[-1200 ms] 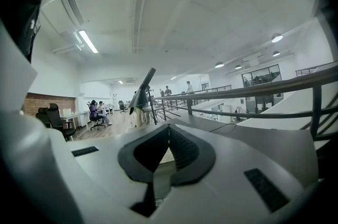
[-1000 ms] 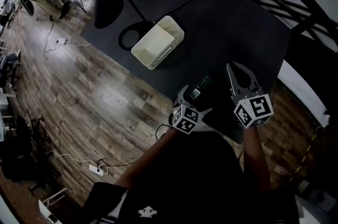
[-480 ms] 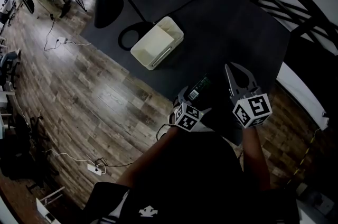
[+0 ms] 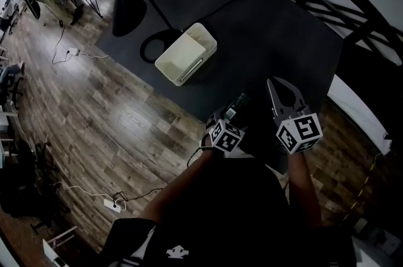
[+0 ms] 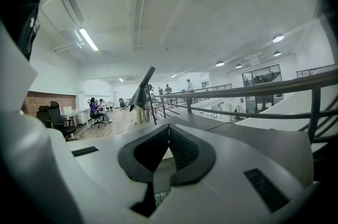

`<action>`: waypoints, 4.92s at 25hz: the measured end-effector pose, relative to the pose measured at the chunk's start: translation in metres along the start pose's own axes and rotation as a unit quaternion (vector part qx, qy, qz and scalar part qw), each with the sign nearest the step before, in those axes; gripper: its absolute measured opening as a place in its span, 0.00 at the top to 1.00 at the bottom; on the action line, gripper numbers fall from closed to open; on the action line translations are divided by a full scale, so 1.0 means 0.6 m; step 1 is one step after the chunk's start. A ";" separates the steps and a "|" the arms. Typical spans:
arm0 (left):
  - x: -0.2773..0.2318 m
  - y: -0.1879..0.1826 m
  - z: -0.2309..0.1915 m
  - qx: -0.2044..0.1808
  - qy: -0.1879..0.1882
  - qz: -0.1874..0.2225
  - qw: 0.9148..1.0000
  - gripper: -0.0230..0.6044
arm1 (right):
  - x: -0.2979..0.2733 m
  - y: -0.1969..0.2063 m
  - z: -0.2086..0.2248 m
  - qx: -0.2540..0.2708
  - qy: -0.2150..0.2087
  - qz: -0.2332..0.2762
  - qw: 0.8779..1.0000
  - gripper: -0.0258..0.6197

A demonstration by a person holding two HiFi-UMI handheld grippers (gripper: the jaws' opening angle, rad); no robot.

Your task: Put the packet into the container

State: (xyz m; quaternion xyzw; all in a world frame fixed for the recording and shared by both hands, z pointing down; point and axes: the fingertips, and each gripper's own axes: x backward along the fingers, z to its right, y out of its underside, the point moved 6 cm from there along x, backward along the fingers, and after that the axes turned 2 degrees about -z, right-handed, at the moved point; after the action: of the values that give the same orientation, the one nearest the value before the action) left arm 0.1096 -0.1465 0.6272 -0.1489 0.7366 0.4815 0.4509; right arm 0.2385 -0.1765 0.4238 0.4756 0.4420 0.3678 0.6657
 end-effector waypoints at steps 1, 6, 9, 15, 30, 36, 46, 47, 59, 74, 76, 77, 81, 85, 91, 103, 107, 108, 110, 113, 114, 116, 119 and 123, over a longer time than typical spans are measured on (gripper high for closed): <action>0.001 0.000 -0.001 -0.002 0.000 -0.002 1.000 0.24 | 0.001 0.000 0.000 0.000 0.001 -0.001 1.000 0.95; 0.005 -0.007 -0.002 -0.025 0.005 -0.016 1.000 0.31 | 0.001 0.001 0.003 0.000 0.003 -0.001 1.000 0.95; 0.012 -0.010 -0.010 -0.028 0.005 -0.009 1.000 0.32 | -0.006 0.002 0.000 0.000 0.000 -0.003 1.000 0.95; 0.042 -0.026 -0.066 0.021 0.001 0.018 1.000 0.32 | -0.029 0.003 -0.009 0.004 -0.016 -0.003 1.000 0.95; 0.205 -0.089 -0.312 -0.006 -0.066 0.053 0.996 0.32 | -0.125 -0.008 -0.084 0.020 -0.098 -0.003 0.995 0.95; 0.239 -0.128 -0.397 -0.042 -0.065 0.048 0.996 0.32 | -0.152 -0.013 -0.104 0.029 -0.109 -0.004 0.994 0.95; 0.218 -0.113 -0.466 -0.067 -0.040 0.011 0.997 0.32 | -0.165 -0.014 -0.109 0.025 -0.090 -0.016 0.996 0.95; 0.214 -0.109 -0.470 -0.069 -0.042 0.006 0.997 0.32 | -0.167 -0.013 -0.109 0.022 -0.088 -0.018 0.996 0.95; 0.178 -0.115 -0.474 -0.078 -0.011 -0.016 0.997 0.32 | -0.187 -0.009 -0.131 0.038 -0.113 -0.026 0.992 0.95; 0.153 -0.099 -0.478 -0.053 -0.008 0.005 0.999 0.32 | -0.185 0.003 -0.118 0.031 -0.101 -0.043 0.994 0.95; 0.152 -0.099 -0.477 -0.043 -0.006 0.012 0.999 0.32 | -0.184 0.005 -0.116 0.029 -0.099 -0.047 0.994 0.95; 0.148 -0.097 -0.480 -0.044 -0.009 0.009 0.999 0.32 | -0.184 0.006 -0.115 0.027 -0.098 -0.049 0.994 0.95; 0.139 -0.091 -0.487 -0.056 -0.012 0.008 0.998 0.32 | -0.188 0.008 -0.114 0.030 -0.105 -0.044 0.993 0.95; 0.140 -0.094 -0.484 -0.053 -0.033 0.024 0.998 0.32 | -0.189 0.005 -0.114 0.024 -0.111 -0.037 0.993 0.95; 0.142 -0.096 -0.483 -0.045 -0.052 0.067 0.995 0.20 | -0.193 0.003 -0.114 0.015 -0.109 -0.038 0.993 0.95; 0.157 -0.090 -0.487 -0.016 -0.059 0.071 0.996 0.16 | -0.191 0.003 -0.118 0.017 -0.117 -0.035 0.992 0.95; 0.177 -0.093 -0.485 -0.004 -0.059 0.087 0.994 0.16 | -0.188 0.002 -0.117 0.029 -0.129 -0.026 0.991 0.95; 0.185 -0.096 -0.484 0.000 -0.060 0.095 0.994 0.16 | -0.187 0.001 -0.118 0.030 -0.129 -0.025 0.991 0.95; 0.203 -0.105 -0.482 0.011 -0.067 0.121 0.990 0.16 | -0.188 -0.004 -0.119 0.032 -0.131 -0.023 0.991 0.95; 0.232 -0.114 -0.476 0.043 -0.080 0.170 0.981 0.17 | -0.189 -0.011 -0.121 0.036 -0.134 -0.016 0.990 0.95; 0.241 -0.116 -0.472 0.054 -0.084 0.185 0.978 0.22 | -0.189 -0.013 -0.123 0.037 -0.135 -0.014 0.990 0.95; 0.258 -0.120 -0.463 0.066 -0.094 0.210 0.971 0.30 | -0.188 -0.016 -0.128 0.034 -0.133 -0.012 0.990 0.95; 0.287 -0.127 -0.445 0.081 -0.107 0.249 0.959 0.43 | -0.185 -0.019 -0.135 0.032 -0.132 -0.010 0.991 0.95; 0.325 -0.138 -0.417 0.108 -0.110 0.307 0.939 0.52 | -0.179 -0.030 -0.138 0.034 -0.132 -0.004 0.991 0.95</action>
State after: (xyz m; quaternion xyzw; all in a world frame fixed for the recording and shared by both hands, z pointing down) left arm -0.0736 -0.3562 0.4542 0.1882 0.7402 0.5273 0.3722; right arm 0.1255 -0.2539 0.4190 0.5405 0.3639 0.2841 0.7033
